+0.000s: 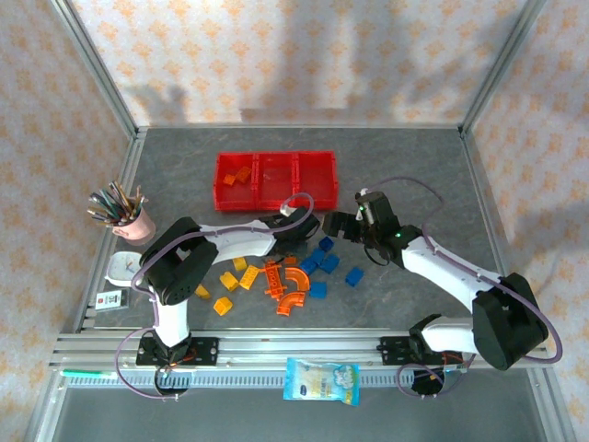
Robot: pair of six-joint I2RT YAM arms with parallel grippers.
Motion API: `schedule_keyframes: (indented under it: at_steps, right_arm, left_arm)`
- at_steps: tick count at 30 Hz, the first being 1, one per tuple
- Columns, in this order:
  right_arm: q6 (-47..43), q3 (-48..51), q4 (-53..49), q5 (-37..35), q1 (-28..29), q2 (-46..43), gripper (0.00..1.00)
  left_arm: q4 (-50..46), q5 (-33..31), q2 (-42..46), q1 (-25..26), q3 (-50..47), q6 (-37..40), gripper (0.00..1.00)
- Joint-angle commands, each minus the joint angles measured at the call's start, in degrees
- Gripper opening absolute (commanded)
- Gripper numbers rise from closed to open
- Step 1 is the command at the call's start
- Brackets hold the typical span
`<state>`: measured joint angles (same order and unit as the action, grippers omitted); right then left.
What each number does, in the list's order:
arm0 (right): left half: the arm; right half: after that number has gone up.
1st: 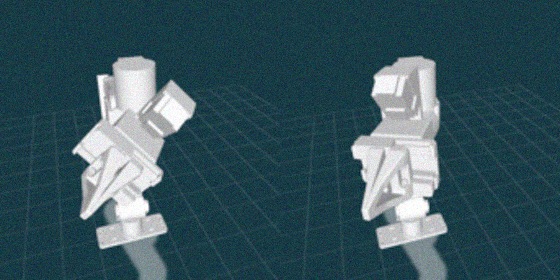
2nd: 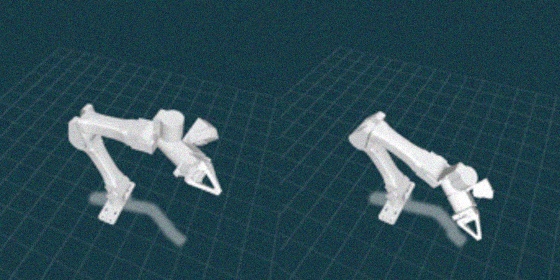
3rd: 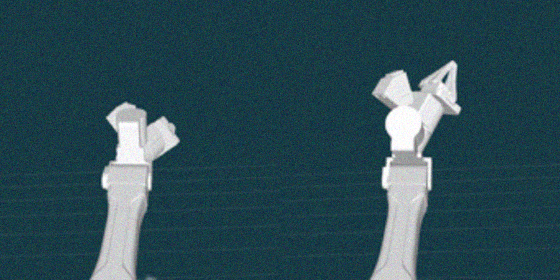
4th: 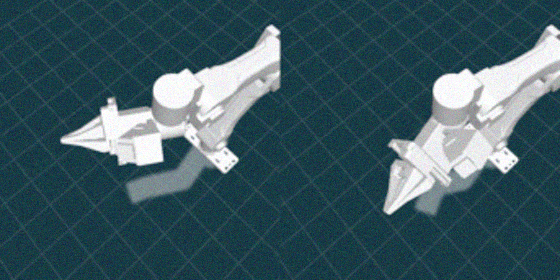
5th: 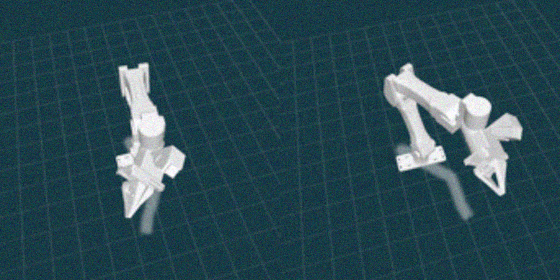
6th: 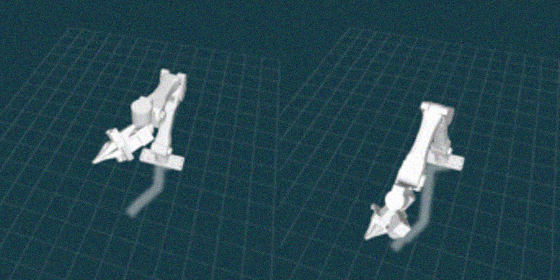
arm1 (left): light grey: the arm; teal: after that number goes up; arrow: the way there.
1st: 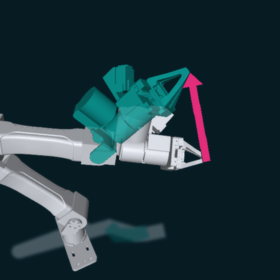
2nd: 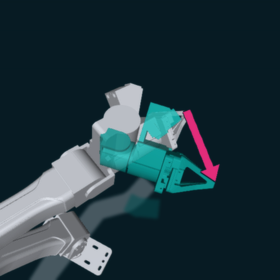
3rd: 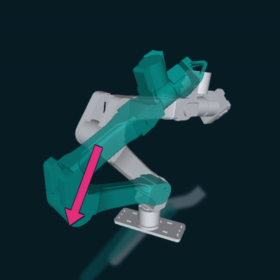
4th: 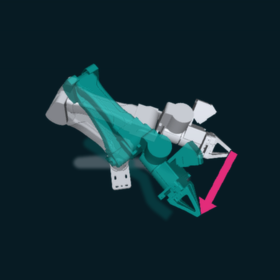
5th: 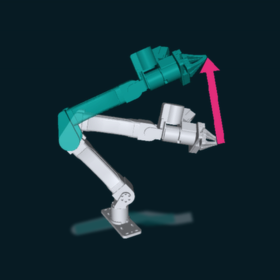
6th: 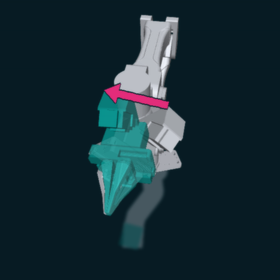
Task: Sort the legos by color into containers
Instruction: Pick up the lego from the center of the table, then place the lego in the container.
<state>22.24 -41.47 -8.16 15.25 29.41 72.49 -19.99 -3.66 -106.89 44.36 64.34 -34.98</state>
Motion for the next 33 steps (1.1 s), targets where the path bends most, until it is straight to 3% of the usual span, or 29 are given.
schedule_keyframes:
  at_steps: [1,8,14,20,25,29,33]
  right_arm:
    - [-1.4,-2.1,-0.6,0.0,-0.4,0.2,1.00]
    - [-0.6,-5.1,1.5,2.2,0.4,2.7,1.00]
    - [1.6,-8.6,5.1,0.4,3.8,6.9,1.00]
    - [2.3,-11.5,7.2,-0.3,4.4,10.1,1.00]
    - [1.3,-13.1,6.8,-1.8,4.4,11.0,1.00]
    - [0.7,-14.1,5.4,-2.3,4.4,11.3,1.00]
    - [-0.1,-14.2,4.8,-2.7,4.5,10.6,1.00]
  left_arm:
    - [-0.1,-3.1,3.8,-2.3,-0.3,-1.3,0.34]
    - [-0.6,-6.7,12.7,-7.8,-1.3,-0.4,0.34]
    - [0.6,-10.9,15.6,-17.5,1.0,3.2,0.34]
    - [4.5,-11.1,8.3,-26.5,8.8,6.3,0.34]
    - [4.4,-11.7,-1.4,-29.7,19.0,8.8,0.35]
    - [1.5,-11.6,-8.4,-30.7,26.5,10.6,0.45]
    - [-0.9,-12.1,-10.0,-30.8,29.9,11.8,0.54]
